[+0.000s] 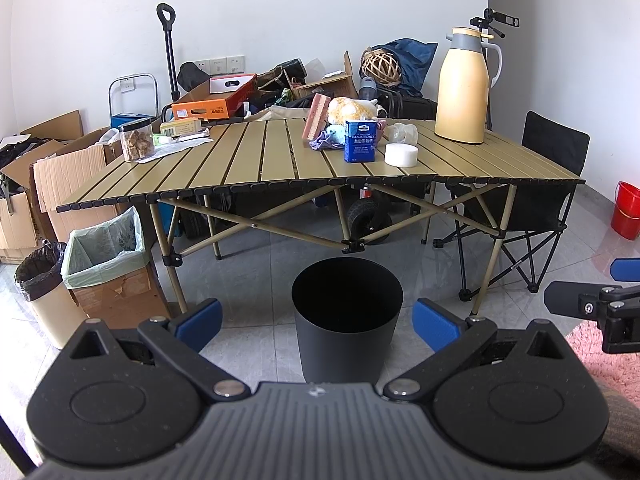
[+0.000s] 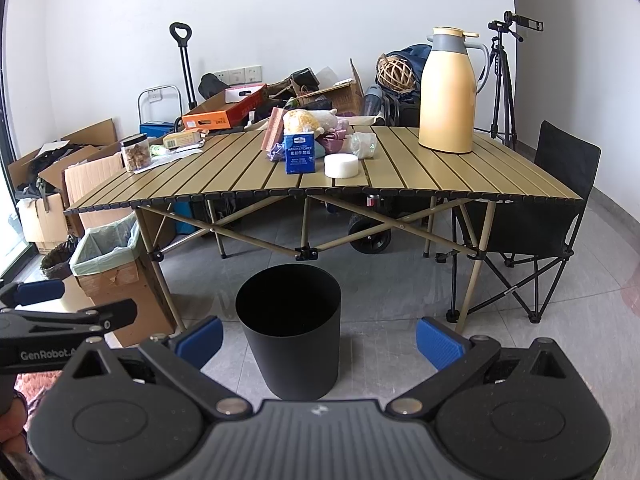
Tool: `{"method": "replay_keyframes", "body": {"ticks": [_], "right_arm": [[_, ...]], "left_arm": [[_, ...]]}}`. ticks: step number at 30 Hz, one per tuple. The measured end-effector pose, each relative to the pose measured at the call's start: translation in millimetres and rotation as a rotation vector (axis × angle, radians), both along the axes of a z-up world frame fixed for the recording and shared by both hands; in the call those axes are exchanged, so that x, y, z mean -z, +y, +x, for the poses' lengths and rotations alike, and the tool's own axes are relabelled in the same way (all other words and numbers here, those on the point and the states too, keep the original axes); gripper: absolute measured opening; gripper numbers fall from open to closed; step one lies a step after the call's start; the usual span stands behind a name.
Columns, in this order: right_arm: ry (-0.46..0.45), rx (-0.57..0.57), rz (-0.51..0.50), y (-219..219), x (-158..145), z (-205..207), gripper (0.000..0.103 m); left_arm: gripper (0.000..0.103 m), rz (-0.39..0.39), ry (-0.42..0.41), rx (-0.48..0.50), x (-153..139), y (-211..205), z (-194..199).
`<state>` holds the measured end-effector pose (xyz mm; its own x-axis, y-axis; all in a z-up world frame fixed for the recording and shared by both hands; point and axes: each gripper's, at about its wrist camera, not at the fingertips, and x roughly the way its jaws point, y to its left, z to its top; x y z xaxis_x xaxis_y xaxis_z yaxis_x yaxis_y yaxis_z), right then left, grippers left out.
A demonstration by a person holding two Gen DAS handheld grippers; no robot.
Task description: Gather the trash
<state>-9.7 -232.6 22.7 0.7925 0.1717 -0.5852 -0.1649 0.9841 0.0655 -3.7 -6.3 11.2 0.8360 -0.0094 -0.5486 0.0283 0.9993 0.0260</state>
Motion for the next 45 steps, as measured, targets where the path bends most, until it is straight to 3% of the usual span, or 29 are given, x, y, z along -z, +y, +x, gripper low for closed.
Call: {"method": "replay_keyframes", "body": {"ticks": [20,30,45], "right_arm": [[-0.016,-0.002,-0.025,1,7,29,0.103],[-0.025,0.007,-0.021,-4,14,67,0.103],[-0.056,-0.025,0.075,-20,18,139,0.103]], "left_arm": [[0.103,0.023,-0.006,0.025,1,-2,31],[0.103,0.043,-0.016,0.029,9,-6,64],[0.103,0.036,-0.043,-0.029,11,-7,136]]}}
